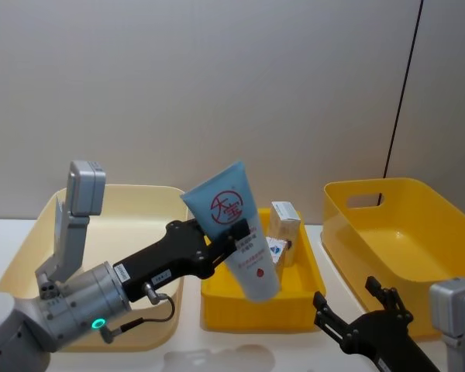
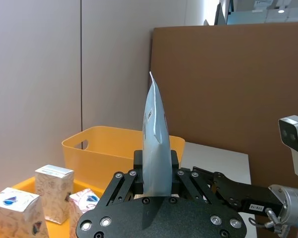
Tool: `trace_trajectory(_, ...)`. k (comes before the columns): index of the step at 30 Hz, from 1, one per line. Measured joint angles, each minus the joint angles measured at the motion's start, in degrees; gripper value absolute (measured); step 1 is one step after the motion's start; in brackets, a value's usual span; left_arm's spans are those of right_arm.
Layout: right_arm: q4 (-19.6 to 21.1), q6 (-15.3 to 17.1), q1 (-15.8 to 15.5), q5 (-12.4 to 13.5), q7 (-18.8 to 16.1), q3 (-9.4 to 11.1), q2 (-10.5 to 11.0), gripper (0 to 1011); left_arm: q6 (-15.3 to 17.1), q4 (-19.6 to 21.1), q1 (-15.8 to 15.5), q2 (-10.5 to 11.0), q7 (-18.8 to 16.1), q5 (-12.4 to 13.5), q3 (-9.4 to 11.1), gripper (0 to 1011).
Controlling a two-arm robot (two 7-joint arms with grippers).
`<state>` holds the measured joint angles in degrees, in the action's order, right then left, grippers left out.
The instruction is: Bimanual collaborative sorting of washing and personal care products
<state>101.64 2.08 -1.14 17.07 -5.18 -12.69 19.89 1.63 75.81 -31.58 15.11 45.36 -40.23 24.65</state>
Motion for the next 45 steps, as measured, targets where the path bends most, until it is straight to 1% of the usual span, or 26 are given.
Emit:
trace_trajectory(5, 0.6, 0.4, -0.4, 1.0, -1.7, 0.4, 0.8, 1001, 0.2, -0.1, 0.0, -0.1, 0.1, -0.2, 0.4, 266)
trace_trajectory(7, 1.3, 0.9, -0.7, 2.2, -3.6, 0.8, 1.7, 1001, 0.3, -0.1, 0.0, -0.2, 0.2, -0.2, 0.5, 267)
trace_trajectory(9, 1.6, 1.3, -0.8, 2.8, -4.5, 1.0, 2.1, 1001, 0.4, -0.1, 0.0, -0.2, 0.2, -0.3, 0.6, 266)
trace_trajectory(12, 2.6, 2.7, -1.2, 4.8, -7.0, 1.6, 3.5, 1001, 0.4, -0.1, -0.1, -0.2, 0.3, -0.3, 0.7, 266)
trace_trajectory(13, 2.6, 2.7, -1.2, 4.8, -7.0, 1.6, 3.5, 1001, 0.4, -0.1, -0.1, -0.3, 0.3, -0.3, 0.7, 267)
trace_trajectory(14, 2.9, 3.6, -1.2, 5.7, -8.0, 1.8, 4.1, 1001, 0.5, -0.1, -0.1, -0.3, 0.3, -0.4, 0.8, 267)
trace_trajectory(16, 3.3, 4.5, -1.1, 6.6, -9.0, 2.0, 4.7, 1001, 0.5, -0.1, -0.1, -0.3, 0.3, -0.4, 0.8, 264)
trace_trajectory(17, 3.5, 5.6, -0.9, 7.5, -9.9, 2.1, 5.2, 1001, 0.5, -0.1, -0.1, -0.3, 0.3, -0.4, 0.8, 267)
trace_trajectory(22, 3.7, 8.2, 0.4, 9.2, -11.9, 2.2, 6.6, 1001, 0.6, -0.2, -0.1, -0.3, 0.3, -0.5, 0.9, 266)
trace_trajectory(26, 3.3, 9.8, 2.2, 9.8, -13.1, 1.6, 7.4, 1001, 0.6, -0.2, -0.1, -0.3, 0.3, -0.5, 1.0, 266)
trace_trajectory(30, 2.2, 11.0, 4.8, 9.8, -14.2, 0.5, 7.9, 1001, 0.6, -0.2, -0.1, -0.4, 0.4, -0.5, 1.0, 266)
trace_trajectory(36, 0.6, 11.5, 7.7, 9.6, -15.5, -1.0, 8.2, 1001, 0.6, -0.2, -0.1, -0.4, 0.4, -0.5, 1.0, 267)
trace_trajectory(39, -0.5, 11.6, 9.5, 9.5, -16.8, -2.1, 8.5, 1001, 0.7, -0.1, -0.1, -0.4, 0.4, -0.5, 1.0, 267)
trace_trajectory(45, -1.8, 11.6, 12.0, 9.5, -19.4, -3.6, 9.2, 1001, 0.7, -0.1, -0.1, -0.4, 0.4, -0.5, 1.1, 267)
